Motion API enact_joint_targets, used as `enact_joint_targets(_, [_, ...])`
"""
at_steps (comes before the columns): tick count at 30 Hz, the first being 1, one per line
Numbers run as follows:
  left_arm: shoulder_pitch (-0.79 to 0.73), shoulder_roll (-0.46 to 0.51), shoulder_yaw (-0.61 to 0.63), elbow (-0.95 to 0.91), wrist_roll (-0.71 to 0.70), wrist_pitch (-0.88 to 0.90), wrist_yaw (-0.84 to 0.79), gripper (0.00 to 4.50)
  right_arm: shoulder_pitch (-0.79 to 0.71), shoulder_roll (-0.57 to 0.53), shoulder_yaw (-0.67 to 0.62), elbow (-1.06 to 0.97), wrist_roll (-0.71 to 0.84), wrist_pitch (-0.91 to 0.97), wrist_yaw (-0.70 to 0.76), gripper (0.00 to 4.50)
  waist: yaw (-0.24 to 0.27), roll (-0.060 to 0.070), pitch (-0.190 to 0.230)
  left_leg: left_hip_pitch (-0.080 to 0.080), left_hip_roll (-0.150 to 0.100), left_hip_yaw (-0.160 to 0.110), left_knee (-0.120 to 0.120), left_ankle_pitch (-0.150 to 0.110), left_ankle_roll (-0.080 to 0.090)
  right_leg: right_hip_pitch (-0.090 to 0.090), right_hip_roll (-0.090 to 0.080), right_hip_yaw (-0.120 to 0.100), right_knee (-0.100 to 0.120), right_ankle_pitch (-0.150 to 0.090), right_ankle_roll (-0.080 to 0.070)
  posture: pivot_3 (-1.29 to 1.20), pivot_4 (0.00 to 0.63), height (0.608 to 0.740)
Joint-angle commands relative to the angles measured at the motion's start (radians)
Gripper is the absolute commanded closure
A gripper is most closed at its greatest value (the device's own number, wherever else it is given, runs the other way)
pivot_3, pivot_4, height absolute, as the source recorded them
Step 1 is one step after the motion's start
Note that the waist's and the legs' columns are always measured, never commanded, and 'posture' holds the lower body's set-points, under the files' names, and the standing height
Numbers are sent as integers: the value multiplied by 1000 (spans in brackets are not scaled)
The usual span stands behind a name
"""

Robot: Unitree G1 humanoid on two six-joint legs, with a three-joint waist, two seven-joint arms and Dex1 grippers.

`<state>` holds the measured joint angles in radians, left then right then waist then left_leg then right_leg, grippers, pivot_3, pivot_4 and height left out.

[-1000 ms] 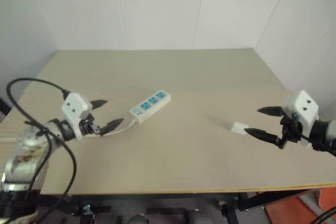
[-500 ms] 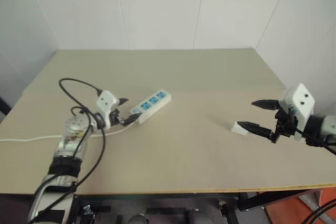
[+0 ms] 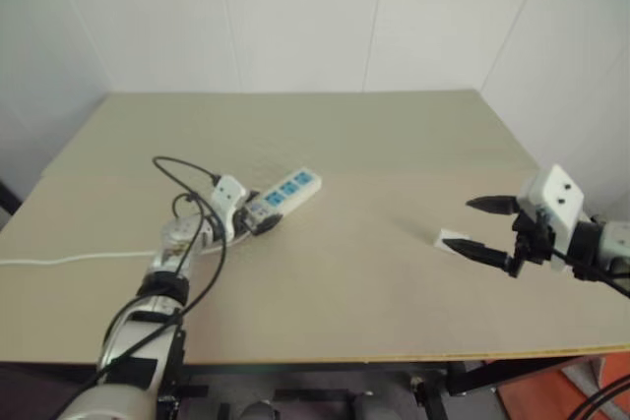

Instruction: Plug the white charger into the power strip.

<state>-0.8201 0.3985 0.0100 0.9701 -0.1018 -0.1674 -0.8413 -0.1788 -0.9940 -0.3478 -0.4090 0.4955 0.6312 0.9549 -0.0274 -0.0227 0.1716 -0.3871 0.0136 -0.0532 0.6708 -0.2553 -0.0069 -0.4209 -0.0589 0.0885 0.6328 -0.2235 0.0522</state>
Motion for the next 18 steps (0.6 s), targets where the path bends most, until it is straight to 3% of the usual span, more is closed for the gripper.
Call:
enact_joint_targets(1, [-43,-8,7,52,16,-35,23,0,9,-8,-56,-48,24,-12,-4,28,3,0,0,0,0,0,0,0,0,0,0,0,0,0,0,0,150,740])
enact_joint_targets(18, [-55,-85,52,258,35,-16,31,0,35,-15,-73,-101,45,-2,-22,28,15,1,-10,4,-1,0,3,-1,1,6,0,0,0,0,1,0,150,740])
